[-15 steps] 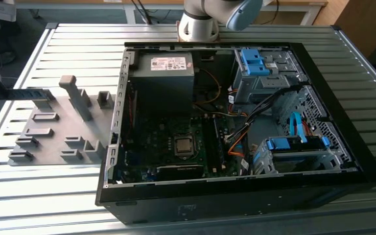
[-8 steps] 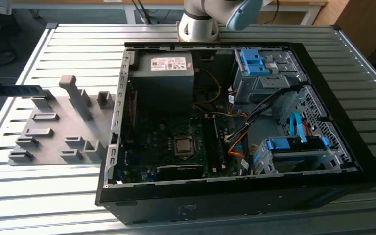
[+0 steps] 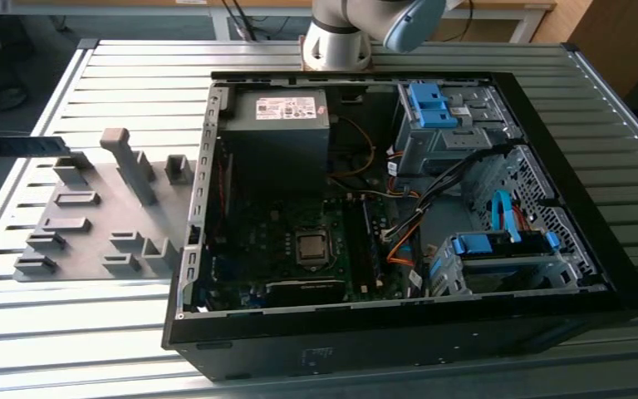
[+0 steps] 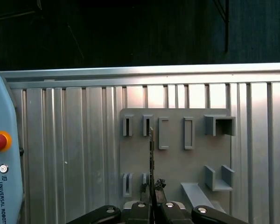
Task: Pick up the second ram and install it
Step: 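Pick up the second ram and move it above second insertion slot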
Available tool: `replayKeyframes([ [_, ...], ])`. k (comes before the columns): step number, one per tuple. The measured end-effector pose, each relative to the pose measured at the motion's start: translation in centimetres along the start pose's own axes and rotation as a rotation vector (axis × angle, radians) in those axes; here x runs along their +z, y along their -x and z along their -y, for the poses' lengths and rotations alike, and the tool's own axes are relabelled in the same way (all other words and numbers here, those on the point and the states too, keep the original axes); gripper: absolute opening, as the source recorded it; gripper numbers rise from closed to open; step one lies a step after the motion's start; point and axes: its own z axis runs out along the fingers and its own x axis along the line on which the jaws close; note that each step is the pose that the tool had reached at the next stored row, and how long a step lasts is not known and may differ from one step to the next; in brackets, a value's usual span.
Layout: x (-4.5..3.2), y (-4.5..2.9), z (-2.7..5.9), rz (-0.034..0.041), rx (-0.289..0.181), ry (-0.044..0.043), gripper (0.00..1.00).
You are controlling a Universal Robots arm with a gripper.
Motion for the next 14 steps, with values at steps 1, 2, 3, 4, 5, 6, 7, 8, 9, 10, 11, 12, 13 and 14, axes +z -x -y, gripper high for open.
replayKeyframes([
  [1, -0.12, 0.0, 0.0, 0.0001, 0.0, -0.0001, 0.14],
  [2, -0.23, 0.0, 0.0, 0.0001, 0.0, -0.0001, 0.14],
  [3, -0.35, -0.01, 0.01, 0.0001, 0.0, 0.0, 0.14],
  [4, -0.48, -0.01, 0.01, 0.0001, 0.0, -0.0001, 0.14],
  [5, -0.59, -0.01, 0.01, 0.0, 0.0, -0.0001, 0.14],
  [6, -0.7, -0.01, 0.01, 0.0001, 0.0, -0.0001, 0.14],
  [7, -0.83, -0.02, 0.02, 0.0001, 0.0, -0.0001, 0.14],
  [8, -0.95, -0.02, 0.02, 0.0001, 0.0, 0.0, 0.14],
  [9, -1.06, -0.02, 0.02, 0.0001, 0.0, -0.0001, 0.14],
  [10, -1.17, -0.02, 0.02, 0.0001, 0.0, -0.0001, 0.14],
  [11, -1.28, -0.02, 0.02, 0.0, 0.0, -0.0001, 0.14],
  [12, -1.37, -0.03, 0.02, 0.0001, 0.0, -0.0002, 0.14],
  [13, -1.49, -0.03, 0.03, 0.0001, 0.0, -0.0001, 0.14],
  [14, -1.59, -0.03, 0.03, 0.0001, 0.0, -0.0001, 0.14],
])
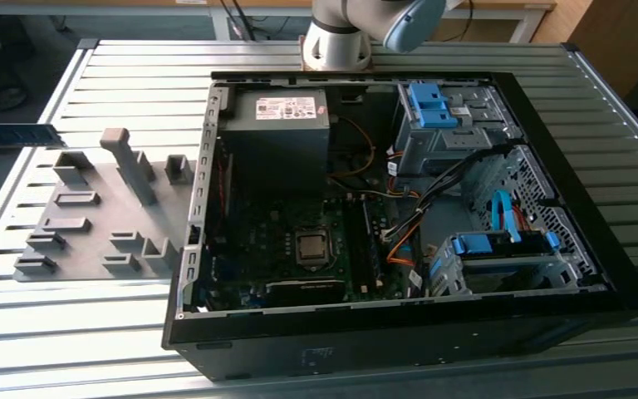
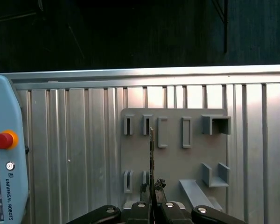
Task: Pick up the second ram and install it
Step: 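Pick up the second ram and move it above second insertion slot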
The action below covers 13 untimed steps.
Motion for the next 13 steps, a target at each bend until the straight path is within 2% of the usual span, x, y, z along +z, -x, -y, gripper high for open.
replayKeyframes([
  [9, -0.89, -0.02, 0.02, 0.0, 0.0, 0.0, 0.14],
  [13, -1.01, -0.02, 0.02, 0.0, 0.0, 0.0, 0.14],
])
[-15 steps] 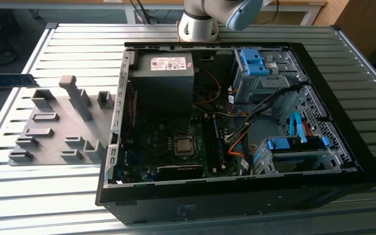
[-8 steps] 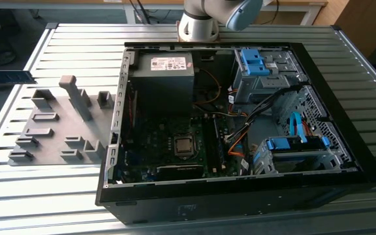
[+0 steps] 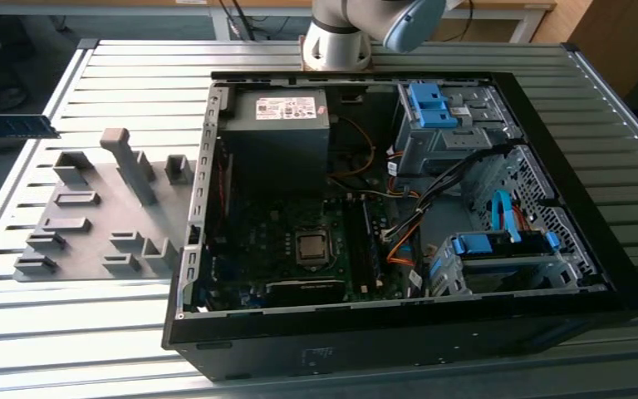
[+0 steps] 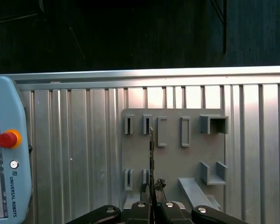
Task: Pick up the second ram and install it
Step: 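Pick up the second ram and move it above second insertion slot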
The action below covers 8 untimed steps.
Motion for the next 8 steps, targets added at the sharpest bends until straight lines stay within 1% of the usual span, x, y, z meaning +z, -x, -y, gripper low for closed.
replayKeyframes([
  [8, 0.0, 0.01, 0.21, 0.0, 0.0, 0.0, 0.14],
])
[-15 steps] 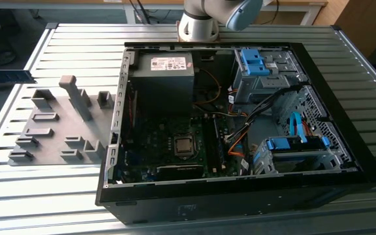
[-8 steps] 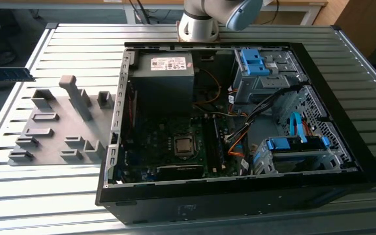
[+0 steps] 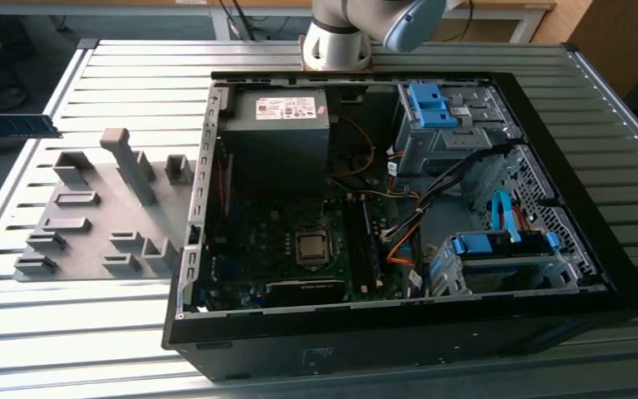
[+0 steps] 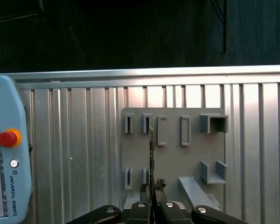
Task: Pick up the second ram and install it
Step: 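Pick up the second ram and move it above second insertion slot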
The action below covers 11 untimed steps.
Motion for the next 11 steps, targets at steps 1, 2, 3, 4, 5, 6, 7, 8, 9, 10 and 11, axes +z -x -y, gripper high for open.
replayKeyframes([
  [1, 0.0, 0.0, 0.05, 0.0, 0.0, 0.0, 0.14],
  [2, 0.0, 0.0, 0.11, 0.0, 0.0, 0.0, 0.14],
  [3, 0.01, 0.01, 0.17, 0.0, 0.0, 0.0, 0.14],
  [4, 0.01, 0.01, 0.24, 0.0, 0.0, 0.0, 0.14],
  [5, 0.0, 0.01, 0.32, 0.0, 0.0, 0.0, 0.14],
  [6, 0.01, 0.02, 0.38, 0.0, 0.0, 0.0, 0.14],
  [7, 0.01, 0.02, 0.45, 0.0, 0.0, 0.0, 0.14],
  [8, 0.01, 0.02, 0.51, 0.0001, 0.0, 0.0, 0.14],
  [9, 0.01, 0.03, 0.54, 0.0, 0.0, 0.0, 0.14],
  [10, 0.01, 0.03, 0.55, 0.0, 0.0, 0.0, 0.14],
  [11, 0.02, 0.02, 0.56, 0.0, 0.0, -0.0001, 0.14],
])
